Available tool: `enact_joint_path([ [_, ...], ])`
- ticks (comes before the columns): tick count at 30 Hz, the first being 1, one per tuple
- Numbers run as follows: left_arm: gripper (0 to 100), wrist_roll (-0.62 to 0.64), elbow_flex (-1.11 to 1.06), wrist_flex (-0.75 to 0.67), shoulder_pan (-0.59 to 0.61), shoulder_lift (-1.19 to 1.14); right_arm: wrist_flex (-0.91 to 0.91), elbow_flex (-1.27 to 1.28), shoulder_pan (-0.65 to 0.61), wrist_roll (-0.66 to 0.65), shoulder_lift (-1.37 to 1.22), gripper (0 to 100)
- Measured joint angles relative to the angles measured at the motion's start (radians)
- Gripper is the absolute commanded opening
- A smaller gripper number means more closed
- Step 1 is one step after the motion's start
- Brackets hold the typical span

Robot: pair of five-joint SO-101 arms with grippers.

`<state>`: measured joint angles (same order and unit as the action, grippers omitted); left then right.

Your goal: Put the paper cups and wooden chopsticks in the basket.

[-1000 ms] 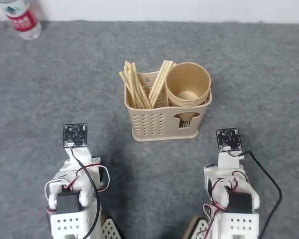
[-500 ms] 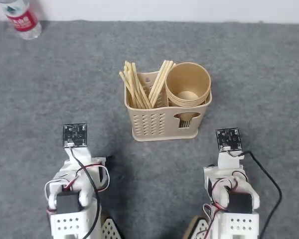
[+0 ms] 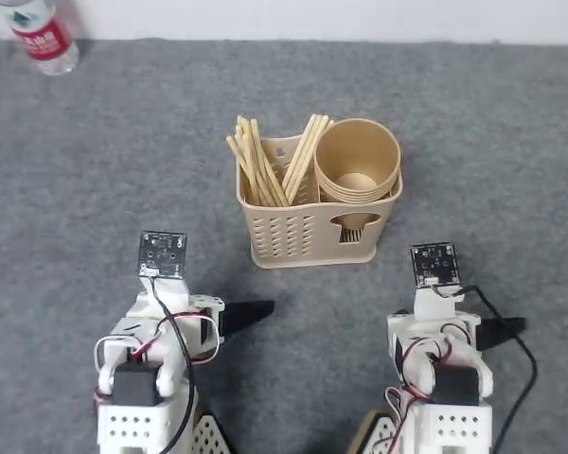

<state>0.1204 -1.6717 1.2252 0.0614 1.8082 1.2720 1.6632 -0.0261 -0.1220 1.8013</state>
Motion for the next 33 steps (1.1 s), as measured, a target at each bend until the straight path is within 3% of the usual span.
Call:
enact_joint_path([
  [1,69,0.0,0.003,0.0,0.003,0.0,-0.026,0.0,0.0,0.0,0.0,98.8],
  [6,78,0.0,0.021,0.054,0.003,0.0,-0.163,0.0,0.0,0.0,0.0,93.9],
  [19,81,0.0,0.048,0.032,0.003,0.0,-0.199,0.0,0.0,0.002,0.0,93.9],
  [26,81,0.0,-0.017,-0.011,0.003,0.0,0.005,0.0,0.0,0.002,0.0,93.5],
  [33,80,0.0,-0.017,0.035,-0.003,0.0,0.032,0.0,0.0,0.002,0.0,92.4],
])
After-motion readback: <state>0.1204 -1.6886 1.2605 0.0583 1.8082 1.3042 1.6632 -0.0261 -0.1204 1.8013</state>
